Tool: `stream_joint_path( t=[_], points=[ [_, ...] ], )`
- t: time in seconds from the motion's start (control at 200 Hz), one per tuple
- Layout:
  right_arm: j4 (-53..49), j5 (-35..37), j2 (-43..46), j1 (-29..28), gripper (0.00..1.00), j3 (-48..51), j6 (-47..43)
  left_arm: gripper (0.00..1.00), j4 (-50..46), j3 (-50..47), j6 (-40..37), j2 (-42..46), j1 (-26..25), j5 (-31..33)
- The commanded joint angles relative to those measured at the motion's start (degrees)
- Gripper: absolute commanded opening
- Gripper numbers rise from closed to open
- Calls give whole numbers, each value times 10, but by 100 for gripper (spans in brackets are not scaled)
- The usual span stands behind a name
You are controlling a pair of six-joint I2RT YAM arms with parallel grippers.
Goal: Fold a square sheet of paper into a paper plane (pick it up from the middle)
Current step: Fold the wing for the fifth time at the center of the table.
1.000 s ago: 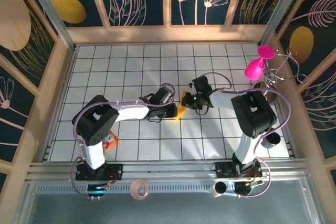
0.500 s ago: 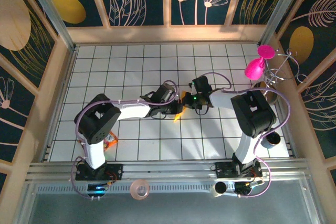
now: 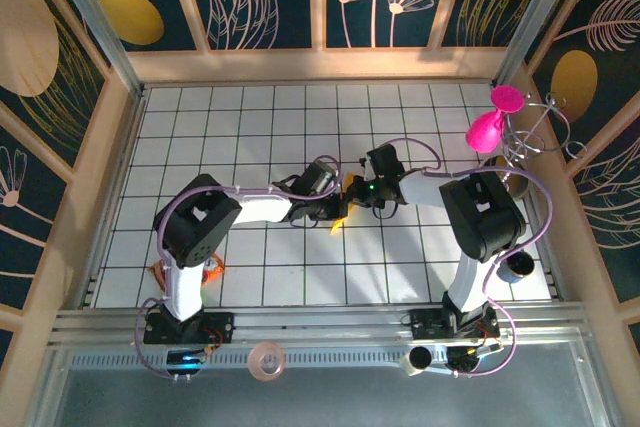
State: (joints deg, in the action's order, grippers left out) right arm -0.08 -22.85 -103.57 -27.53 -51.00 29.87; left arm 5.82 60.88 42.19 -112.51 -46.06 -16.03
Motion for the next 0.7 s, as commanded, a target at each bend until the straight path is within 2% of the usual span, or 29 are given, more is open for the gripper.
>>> stream_joint_path(
  t=[0.0, 0.19, 0.691],
  points=[
    [-44, 12, -39, -3, 3, 10, -8, 0, -11, -1, -2, -15, 1, -7],
    [-53, 22, -53, -1, 2, 8, -5, 0, -14, -44, 1, 1, -9, -26],
    [-48, 36, -82, 2, 1, 17, 15, 0, -95, -113, -8, 70, -48, 0]
  ],
)
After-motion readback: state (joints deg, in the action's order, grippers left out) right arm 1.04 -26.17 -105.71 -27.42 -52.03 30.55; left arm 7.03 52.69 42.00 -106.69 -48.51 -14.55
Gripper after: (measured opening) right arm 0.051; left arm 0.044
